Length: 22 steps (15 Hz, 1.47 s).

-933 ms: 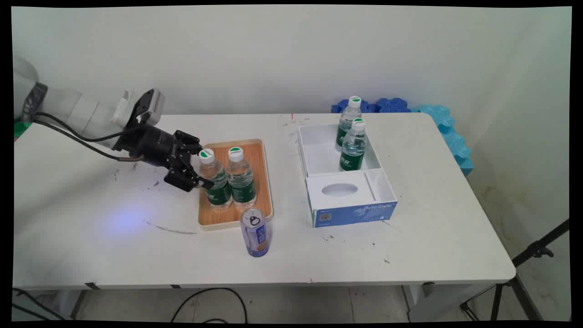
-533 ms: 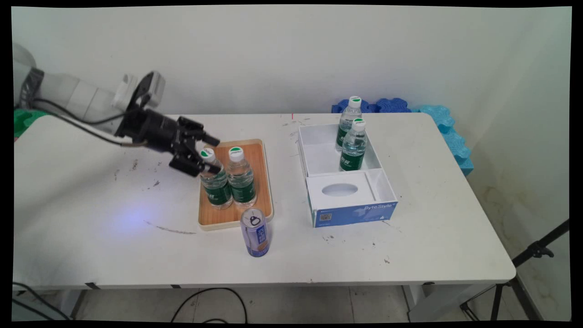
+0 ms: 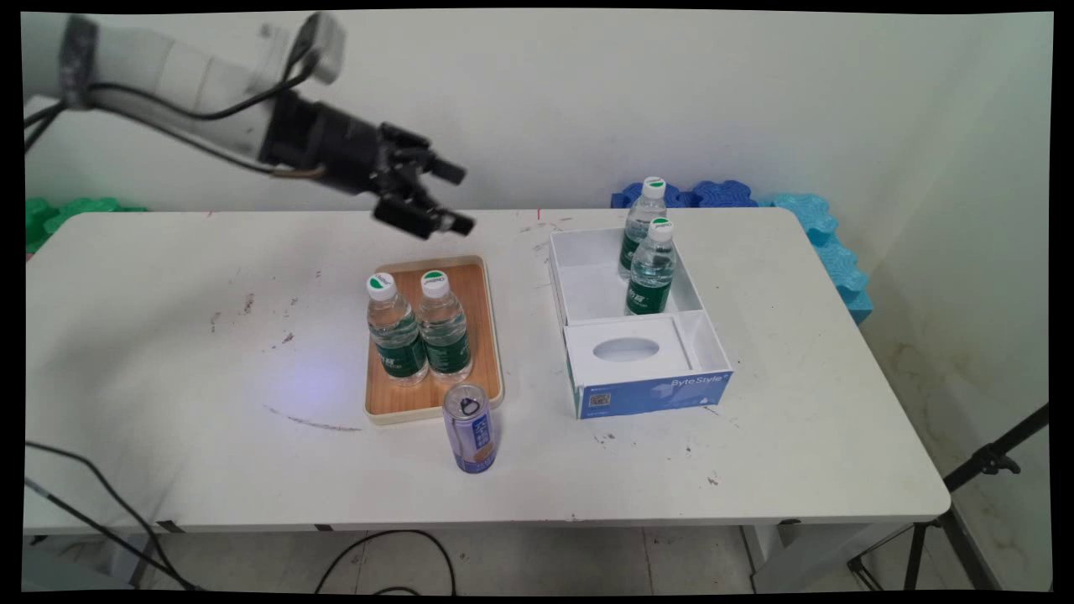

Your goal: Pick up the green bottle from the white box

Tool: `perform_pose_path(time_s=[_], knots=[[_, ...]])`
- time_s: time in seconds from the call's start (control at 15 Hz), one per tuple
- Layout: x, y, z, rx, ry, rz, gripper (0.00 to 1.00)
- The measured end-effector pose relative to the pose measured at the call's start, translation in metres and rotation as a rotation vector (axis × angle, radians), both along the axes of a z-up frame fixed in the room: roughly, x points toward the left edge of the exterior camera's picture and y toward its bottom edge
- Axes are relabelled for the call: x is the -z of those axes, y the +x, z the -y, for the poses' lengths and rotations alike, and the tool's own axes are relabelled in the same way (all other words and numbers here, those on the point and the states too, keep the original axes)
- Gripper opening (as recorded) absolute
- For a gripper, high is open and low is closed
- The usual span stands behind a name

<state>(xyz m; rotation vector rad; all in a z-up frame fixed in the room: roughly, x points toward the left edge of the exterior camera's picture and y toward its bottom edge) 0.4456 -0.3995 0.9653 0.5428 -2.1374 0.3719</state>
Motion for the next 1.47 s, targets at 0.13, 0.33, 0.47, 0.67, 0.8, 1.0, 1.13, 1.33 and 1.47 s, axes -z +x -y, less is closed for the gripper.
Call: perform_pose_path(time_s=[0.13,0.33,0.47,0.67,0.8,1.0,1.13,1.33,1.47], knots=[[-0.004,-0.022,0.013,-0.01,-0.007,-0.001,1.0],[0.002,-0.053,0.033,-0.026,0.001,0.002,1.0],[0.015,-0.08,0.052,-0.037,0.015,0.005,1.0],[0.032,-0.108,0.074,-0.046,0.035,0.012,1.0],[0.047,-0.129,0.092,-0.052,0.053,0.022,1.0],[0.062,-0.147,0.109,-0.062,0.076,0.036,1.0],[0.07,-0.156,0.117,-0.066,0.09,0.044,1.0],[0.081,-0.168,0.127,-0.068,0.109,0.053,1.0],[0.088,-0.177,0.134,-0.069,0.119,0.055,1.0]])
